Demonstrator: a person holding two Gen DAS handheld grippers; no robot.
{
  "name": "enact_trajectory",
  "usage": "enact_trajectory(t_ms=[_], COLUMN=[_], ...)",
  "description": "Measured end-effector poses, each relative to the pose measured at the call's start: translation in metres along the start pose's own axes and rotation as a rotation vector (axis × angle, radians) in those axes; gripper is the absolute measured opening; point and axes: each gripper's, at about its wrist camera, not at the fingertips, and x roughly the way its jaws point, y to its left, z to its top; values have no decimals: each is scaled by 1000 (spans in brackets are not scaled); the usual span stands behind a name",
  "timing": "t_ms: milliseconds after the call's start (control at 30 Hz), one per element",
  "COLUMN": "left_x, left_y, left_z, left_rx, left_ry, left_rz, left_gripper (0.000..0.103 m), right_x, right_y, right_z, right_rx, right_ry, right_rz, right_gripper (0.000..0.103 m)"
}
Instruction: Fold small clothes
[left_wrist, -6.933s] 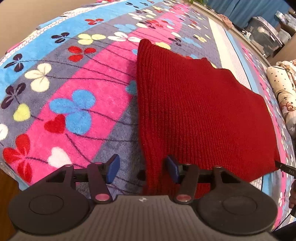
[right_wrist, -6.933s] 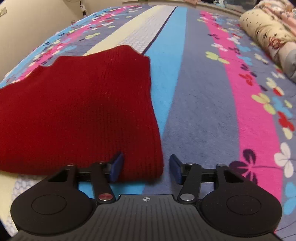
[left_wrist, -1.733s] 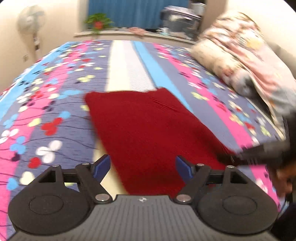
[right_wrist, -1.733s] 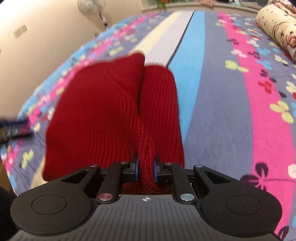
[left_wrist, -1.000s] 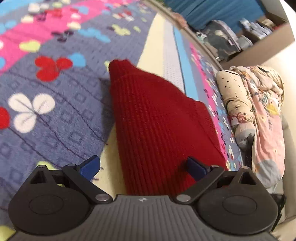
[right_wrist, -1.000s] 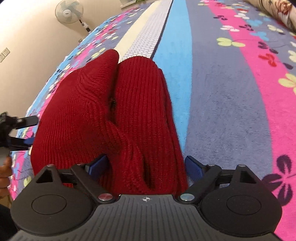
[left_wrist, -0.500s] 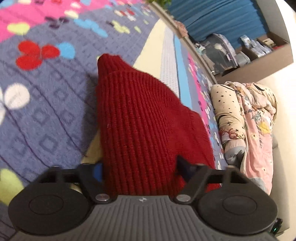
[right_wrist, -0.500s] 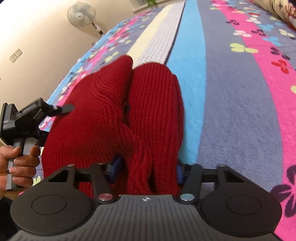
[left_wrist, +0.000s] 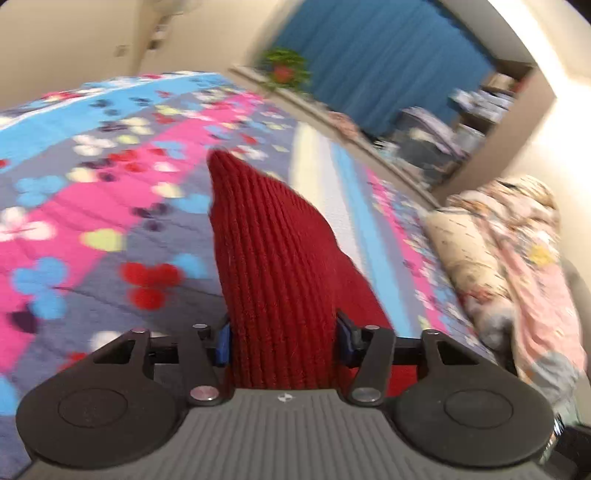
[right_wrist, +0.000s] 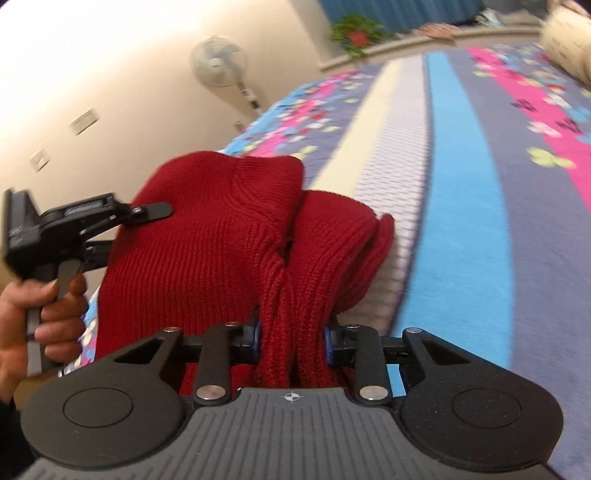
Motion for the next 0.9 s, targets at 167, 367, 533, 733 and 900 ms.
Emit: enact_trajectory(t_ms=[167, 367, 533, 733, 900], left_x=[-24, -32, -27, -69, -37], left_y=[23, -18, -27, -45, -62], left_z=[-5, -44, -73, -82, -120], left_rx=[-9, 330, 471, 515, 694], left_ry=[-7, 113, 134, 128, 282], left_rz=[175, 105, 178, 84, 195], left_gripper=[72, 70, 81, 78, 86], right_x=[29, 34, 37, 17, 25], right_y=[6, -4, 6, 21, 17], right_z=[-12, -6, -10, -11, -20], right_rx=[-45, 25, 4, -66, -100], right_ry=[130, 177, 185, 149, 216], right_rz=[-17, -45, -75, -114, -163], right_gripper=[33, 33, 37, 38, 38])
